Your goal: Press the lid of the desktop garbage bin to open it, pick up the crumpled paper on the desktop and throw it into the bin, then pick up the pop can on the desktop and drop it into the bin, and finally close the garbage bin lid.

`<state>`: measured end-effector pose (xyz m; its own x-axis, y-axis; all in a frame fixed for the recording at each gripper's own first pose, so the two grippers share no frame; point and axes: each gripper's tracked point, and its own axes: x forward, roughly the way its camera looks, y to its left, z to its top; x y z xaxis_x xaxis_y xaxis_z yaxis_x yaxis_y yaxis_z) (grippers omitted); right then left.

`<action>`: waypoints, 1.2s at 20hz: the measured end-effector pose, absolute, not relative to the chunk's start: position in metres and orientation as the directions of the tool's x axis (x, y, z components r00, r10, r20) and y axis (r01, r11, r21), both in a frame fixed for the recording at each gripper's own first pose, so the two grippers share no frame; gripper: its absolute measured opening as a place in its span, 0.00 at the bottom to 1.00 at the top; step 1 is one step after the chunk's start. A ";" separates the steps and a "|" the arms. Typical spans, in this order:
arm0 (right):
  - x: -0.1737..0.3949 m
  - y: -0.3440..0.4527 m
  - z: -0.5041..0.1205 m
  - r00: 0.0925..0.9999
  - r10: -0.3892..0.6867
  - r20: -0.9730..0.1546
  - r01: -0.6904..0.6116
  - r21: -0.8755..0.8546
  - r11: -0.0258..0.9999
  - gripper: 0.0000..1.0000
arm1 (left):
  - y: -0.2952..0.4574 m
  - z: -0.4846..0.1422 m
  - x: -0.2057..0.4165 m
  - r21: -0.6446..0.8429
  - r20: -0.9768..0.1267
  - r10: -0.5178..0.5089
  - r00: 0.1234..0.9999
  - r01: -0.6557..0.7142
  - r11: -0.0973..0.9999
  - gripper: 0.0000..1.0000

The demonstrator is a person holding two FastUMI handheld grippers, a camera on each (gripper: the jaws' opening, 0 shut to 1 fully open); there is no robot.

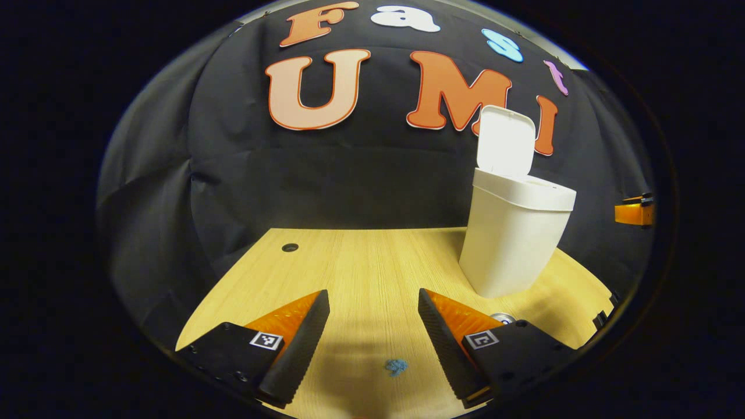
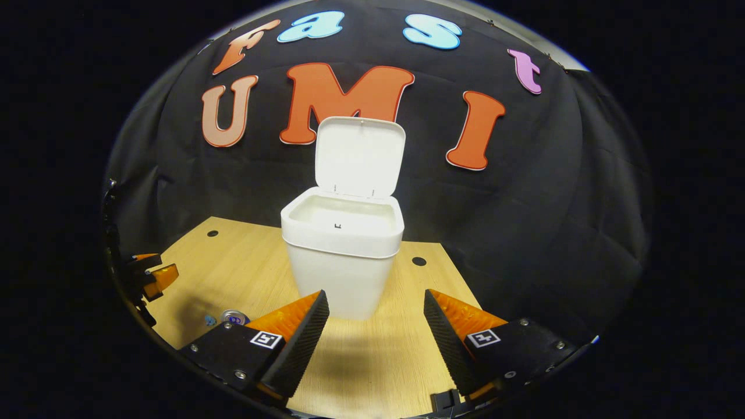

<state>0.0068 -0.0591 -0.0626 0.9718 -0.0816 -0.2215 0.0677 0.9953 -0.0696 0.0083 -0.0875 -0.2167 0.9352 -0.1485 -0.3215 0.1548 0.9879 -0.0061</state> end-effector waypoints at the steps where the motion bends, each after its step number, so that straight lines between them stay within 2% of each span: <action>1: 0.006 -0.060 -0.066 0.970 -0.080 -0.228 0.067 -0.065 0.996 0.99 | -0.091 -0.226 0.008 -0.004 -0.332 -0.153 0.931 0.161 0.987 0.97; 18: -0.008 -0.072 -0.102 0.927 -0.123 -0.355 0.093 -0.099 0.991 1.00 | -0.113 -0.364 -0.009 0.004 -0.546 -0.180 0.818 0.218 0.976 0.98; 23: -0.012 -0.072 -0.108 0.915 -0.121 -0.385 0.101 -0.072 0.992 0.99 | -0.114 -0.386 -0.012 0.027 -0.589 -0.180 0.788 0.242 0.970 0.98; 24: -0.012 -0.071 -0.108 0.914 -0.116 -0.389 0.098 -0.067 0.993 0.99 | -0.113 -0.389 -0.012 0.029 -0.593 -0.179 0.785 0.243 0.970 0.90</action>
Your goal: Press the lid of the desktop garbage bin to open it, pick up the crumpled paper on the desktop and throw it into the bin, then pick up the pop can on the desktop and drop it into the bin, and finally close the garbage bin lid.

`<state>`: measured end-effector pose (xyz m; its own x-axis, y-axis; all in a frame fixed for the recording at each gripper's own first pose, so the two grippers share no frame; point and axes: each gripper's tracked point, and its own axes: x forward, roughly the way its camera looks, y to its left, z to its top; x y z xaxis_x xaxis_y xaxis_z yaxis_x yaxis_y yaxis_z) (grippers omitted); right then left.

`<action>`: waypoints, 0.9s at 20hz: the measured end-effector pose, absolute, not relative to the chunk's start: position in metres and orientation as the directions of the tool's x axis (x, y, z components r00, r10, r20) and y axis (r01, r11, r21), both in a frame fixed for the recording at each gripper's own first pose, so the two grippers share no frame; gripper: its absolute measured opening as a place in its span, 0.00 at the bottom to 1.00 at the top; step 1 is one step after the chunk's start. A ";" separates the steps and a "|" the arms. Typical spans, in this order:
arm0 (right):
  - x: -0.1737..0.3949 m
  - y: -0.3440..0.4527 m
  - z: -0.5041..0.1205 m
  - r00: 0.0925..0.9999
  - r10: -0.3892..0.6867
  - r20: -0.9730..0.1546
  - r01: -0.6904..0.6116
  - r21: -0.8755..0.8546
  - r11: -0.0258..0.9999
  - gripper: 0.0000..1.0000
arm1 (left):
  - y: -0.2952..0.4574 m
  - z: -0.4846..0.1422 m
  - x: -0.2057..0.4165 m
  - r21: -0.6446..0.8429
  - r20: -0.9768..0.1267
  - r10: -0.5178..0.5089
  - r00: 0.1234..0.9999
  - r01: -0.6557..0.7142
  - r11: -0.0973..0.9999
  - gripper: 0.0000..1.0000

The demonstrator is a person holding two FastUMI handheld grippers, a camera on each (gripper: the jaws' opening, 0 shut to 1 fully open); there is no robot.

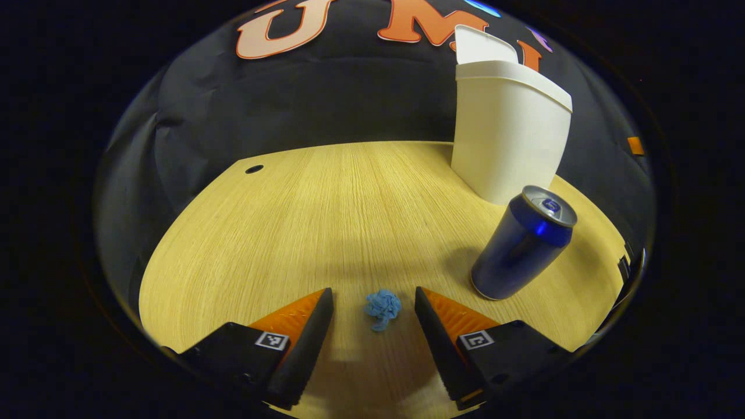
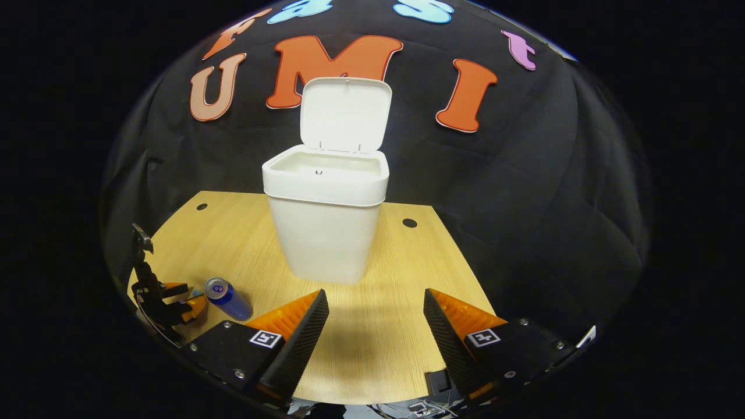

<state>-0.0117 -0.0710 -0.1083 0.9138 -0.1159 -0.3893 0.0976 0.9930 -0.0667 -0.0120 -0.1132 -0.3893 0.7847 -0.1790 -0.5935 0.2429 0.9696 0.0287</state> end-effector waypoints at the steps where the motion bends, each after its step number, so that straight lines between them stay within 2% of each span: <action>1: -0.012 -0.072 -0.108 0.914 -0.118 -0.387 0.099 -0.069 0.993 0.99 | -0.113 -0.391 -0.011 0.027 -0.595 -0.180 0.783 0.243 0.970 0.73; 4: -0.013 -0.073 -0.106 0.916 -0.122 -0.382 0.096 -0.087 0.992 0.99 | -0.109 -0.389 -0.011 0.002 -0.601 -0.175 0.780 0.221 0.975 0.23; 5: -0.012 -0.073 -0.105 0.917 -0.121 -0.379 0.093 -0.090 0.992 1.00 | -0.107 -0.388 -0.010 -0.003 -0.599 -0.180 0.780 0.222 0.975 0.22; 6: -0.012 -0.072 -0.104 0.919 -0.119 -0.376 0.090 -0.092 0.992 1.00 | -0.105 -0.382 -0.010 -0.004 -0.596 -0.184 0.782 0.226 0.974 0.14; 10: -0.011 -0.068 -0.104 0.925 -0.087 -0.371 0.067 -0.065 0.996 0.99 | -0.100 -0.346 -0.008 0.006 -0.590 -0.187 0.785 0.236 0.972 0.14; 18: -0.007 -0.042 -0.099 0.941 -0.023 -0.338 0.011 -0.036 0.999 1.00 | -0.121 -0.182 0.027 -0.022 -0.430 -0.278 0.859 0.297 0.955 0.14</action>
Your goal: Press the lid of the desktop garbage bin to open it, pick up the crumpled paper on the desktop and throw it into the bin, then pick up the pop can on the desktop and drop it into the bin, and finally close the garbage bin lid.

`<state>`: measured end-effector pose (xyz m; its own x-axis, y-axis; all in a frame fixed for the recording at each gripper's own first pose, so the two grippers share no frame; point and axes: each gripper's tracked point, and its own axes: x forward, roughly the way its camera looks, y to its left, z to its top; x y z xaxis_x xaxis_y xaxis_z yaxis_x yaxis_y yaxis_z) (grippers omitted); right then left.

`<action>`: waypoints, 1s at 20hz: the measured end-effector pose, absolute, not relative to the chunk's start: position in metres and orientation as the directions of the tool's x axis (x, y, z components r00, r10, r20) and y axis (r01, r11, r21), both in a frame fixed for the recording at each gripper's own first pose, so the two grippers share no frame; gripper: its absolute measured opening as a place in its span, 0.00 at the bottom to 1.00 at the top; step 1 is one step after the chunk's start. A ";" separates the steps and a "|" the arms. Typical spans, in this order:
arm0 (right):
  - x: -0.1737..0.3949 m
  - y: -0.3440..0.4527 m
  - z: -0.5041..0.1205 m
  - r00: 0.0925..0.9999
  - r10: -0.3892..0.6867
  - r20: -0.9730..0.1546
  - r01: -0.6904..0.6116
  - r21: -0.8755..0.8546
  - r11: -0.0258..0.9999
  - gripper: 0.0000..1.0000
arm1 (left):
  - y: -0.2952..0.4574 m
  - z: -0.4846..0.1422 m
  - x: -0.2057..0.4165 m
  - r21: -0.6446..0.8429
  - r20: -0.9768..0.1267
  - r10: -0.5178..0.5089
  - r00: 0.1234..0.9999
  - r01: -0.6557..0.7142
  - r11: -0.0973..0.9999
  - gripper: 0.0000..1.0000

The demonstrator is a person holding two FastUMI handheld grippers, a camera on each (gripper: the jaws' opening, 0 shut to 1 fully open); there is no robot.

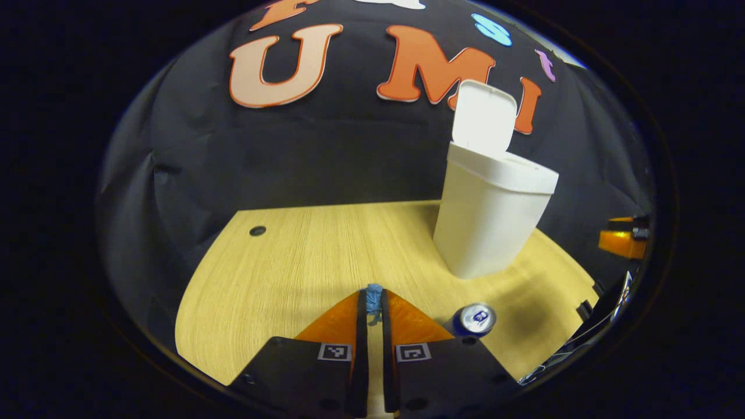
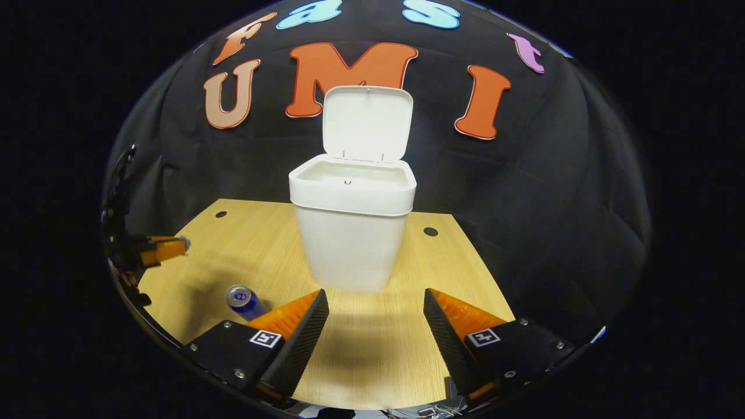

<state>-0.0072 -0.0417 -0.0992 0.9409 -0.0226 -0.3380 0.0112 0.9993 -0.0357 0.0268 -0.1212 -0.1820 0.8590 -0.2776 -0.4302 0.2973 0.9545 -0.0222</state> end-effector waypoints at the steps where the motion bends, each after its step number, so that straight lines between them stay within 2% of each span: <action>1: -0.008 -0.040 -0.099 0.942 -0.019 -0.334 0.009 -0.034 0.999 1.00 | -0.125 -0.163 0.031 -0.020 -0.408 -0.285 0.867 0.303 0.953 0.14; 6: -0.015 -0.049 -0.091 0.949 -0.033 -0.314 0.030 -0.014 0.999 1.00 | -0.155 -0.092 0.042 0.012 -0.277 -0.330 0.902 0.347 0.938 0.13; 12: -0.032 -0.078 -0.093 0.948 -0.086 -0.305 0.094 0.014 0.995 1.00 | -0.219 -0.033 0.063 0.041 -0.178 -0.417 0.891 0.430 0.902 0.14; 20: -0.064 -0.121 -0.123 0.918 -0.170 -0.358 0.201 0.052 0.978 1.00 | -0.308 -0.023 0.083 0.031 -0.169 -0.536 0.827 0.548 0.836 0.13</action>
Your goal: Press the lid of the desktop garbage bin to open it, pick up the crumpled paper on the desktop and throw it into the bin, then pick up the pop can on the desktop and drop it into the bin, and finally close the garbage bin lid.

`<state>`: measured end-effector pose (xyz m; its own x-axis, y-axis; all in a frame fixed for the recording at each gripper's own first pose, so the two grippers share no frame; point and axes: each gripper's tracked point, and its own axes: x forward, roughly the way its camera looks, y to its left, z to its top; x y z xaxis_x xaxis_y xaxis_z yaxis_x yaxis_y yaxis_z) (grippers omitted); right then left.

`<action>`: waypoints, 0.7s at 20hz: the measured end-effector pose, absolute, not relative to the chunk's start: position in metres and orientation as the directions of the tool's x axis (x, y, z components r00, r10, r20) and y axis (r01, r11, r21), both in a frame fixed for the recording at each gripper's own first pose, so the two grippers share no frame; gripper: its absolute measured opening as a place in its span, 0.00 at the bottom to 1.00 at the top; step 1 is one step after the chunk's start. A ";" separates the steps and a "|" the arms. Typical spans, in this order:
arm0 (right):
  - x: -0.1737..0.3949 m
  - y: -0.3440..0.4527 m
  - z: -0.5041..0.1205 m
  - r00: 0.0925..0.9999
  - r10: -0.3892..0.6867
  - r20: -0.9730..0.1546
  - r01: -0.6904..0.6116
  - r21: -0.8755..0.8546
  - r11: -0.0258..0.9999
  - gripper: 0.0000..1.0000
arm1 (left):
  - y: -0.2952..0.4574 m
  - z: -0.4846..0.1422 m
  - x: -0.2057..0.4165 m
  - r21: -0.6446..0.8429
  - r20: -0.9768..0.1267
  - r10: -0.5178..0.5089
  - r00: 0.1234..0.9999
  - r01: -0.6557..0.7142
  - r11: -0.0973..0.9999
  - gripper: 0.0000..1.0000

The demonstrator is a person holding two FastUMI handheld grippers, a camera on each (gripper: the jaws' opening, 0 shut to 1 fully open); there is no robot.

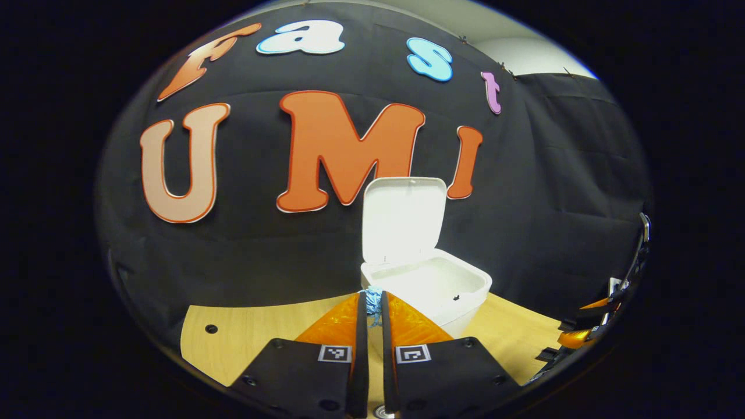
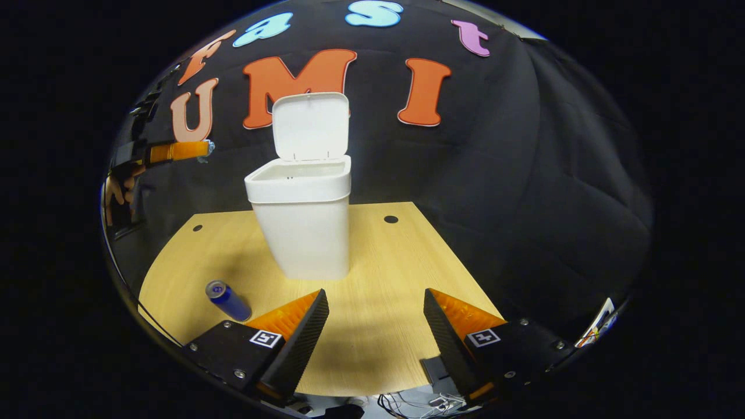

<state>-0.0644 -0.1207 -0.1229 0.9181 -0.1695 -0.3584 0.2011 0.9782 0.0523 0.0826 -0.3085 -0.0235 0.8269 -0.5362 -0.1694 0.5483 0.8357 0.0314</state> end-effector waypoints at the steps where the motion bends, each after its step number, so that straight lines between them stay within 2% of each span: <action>1: -0.068 -0.126 -0.127 0.913 -0.180 -0.366 0.216 0.058 0.975 1.00 | -0.320 -0.026 0.084 0.029 -0.173 -0.551 0.817 0.563 0.826 0.13; 9: -0.080 -0.162 -0.155 0.869 -0.239 -0.432 0.309 0.099 0.946 1.00 | -0.385 -0.049 0.116 0.034 -0.207 -0.588 0.782 0.607 0.794 0.13; 12: -0.079 -0.164 -0.158 0.861 -0.237 -0.451 0.319 0.115 0.941 1.00 | -0.392 -0.057 0.127 0.034 -0.213 -0.582 0.785 0.601 0.798 0.18; 14: -0.076 -0.166 -0.159 0.858 -0.238 -0.454 0.317 0.106 0.942 1.00 | -0.396 -0.063 0.131 0.029 -0.225 -0.591 0.774 0.612 0.790 0.27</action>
<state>-0.0761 -0.1659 -0.1595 0.8584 -0.2380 -0.4544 0.3175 0.9423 0.1063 0.1306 -0.3964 -0.0626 0.7743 -0.5914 -0.2252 0.6121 0.7902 0.0292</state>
